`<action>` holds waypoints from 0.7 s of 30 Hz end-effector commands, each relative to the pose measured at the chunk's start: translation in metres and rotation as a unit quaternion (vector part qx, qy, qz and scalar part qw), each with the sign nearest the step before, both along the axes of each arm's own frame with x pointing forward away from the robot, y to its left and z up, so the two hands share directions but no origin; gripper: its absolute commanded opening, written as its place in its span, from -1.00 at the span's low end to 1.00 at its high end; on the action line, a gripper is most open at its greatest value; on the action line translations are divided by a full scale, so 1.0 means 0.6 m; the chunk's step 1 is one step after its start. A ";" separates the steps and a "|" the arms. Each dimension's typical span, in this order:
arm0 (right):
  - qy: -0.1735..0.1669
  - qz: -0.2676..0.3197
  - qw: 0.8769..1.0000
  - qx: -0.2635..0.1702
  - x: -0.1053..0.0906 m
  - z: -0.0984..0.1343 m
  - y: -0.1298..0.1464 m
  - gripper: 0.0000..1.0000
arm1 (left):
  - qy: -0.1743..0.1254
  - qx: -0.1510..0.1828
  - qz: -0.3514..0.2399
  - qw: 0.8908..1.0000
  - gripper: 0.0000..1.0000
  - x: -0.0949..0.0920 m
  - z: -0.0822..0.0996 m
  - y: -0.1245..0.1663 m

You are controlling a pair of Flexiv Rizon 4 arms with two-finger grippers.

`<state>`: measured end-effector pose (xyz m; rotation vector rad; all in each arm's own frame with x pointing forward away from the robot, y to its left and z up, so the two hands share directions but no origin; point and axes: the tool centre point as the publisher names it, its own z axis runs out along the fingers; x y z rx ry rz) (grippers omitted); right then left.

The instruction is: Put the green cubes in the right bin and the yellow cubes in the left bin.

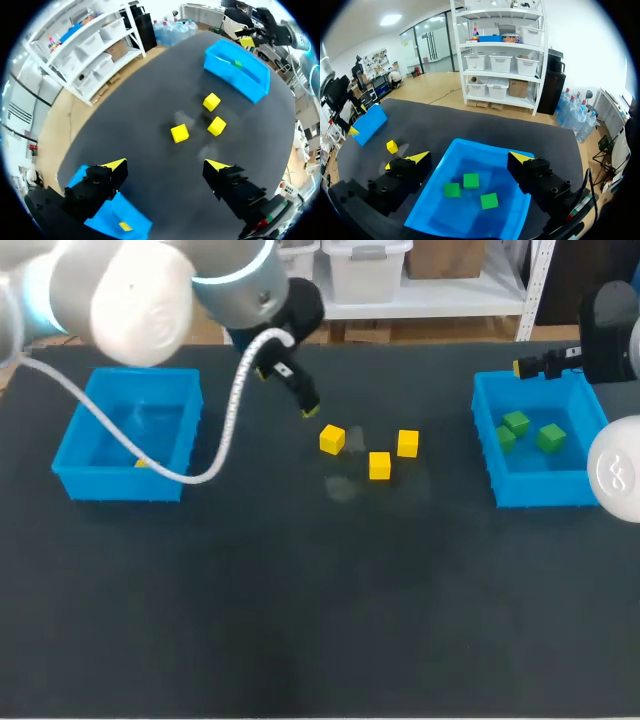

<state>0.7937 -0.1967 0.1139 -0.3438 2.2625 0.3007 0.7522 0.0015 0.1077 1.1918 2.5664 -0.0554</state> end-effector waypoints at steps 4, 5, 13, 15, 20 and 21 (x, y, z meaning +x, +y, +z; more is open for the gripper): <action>0.000 -0.001 1.000 -0.001 -0.001 0.000 0.000 1.00 | 0.054 0.032 0.007 0.998 1.00 0.024 -0.034 -0.067; 0.000 -0.001 1.000 -0.001 -0.001 0.000 0.000 1.00 | 0.060 0.032 0.009 0.998 1.00 0.025 -0.037 -0.071; 0.000 -0.001 1.000 -0.001 -0.001 0.000 0.000 1.00 | 0.094 0.050 0.003 0.994 1.00 0.016 -0.077 -0.093; 0.000 -0.001 1.000 -0.001 -0.001 0.000 0.000 1.00 | 0.103 0.056 0.000 0.993 1.00 0.013 -0.089 -0.097; 0.000 -0.001 1.000 -0.001 -0.001 0.000 0.000 1.00 | 0.113 0.075 -0.002 0.991 1.00 0.006 -0.116 -0.103; 0.000 -0.001 1.000 -0.001 -0.001 0.000 0.000 1.00 | 0.115 0.078 0.000 0.990 1.00 0.006 -0.122 -0.103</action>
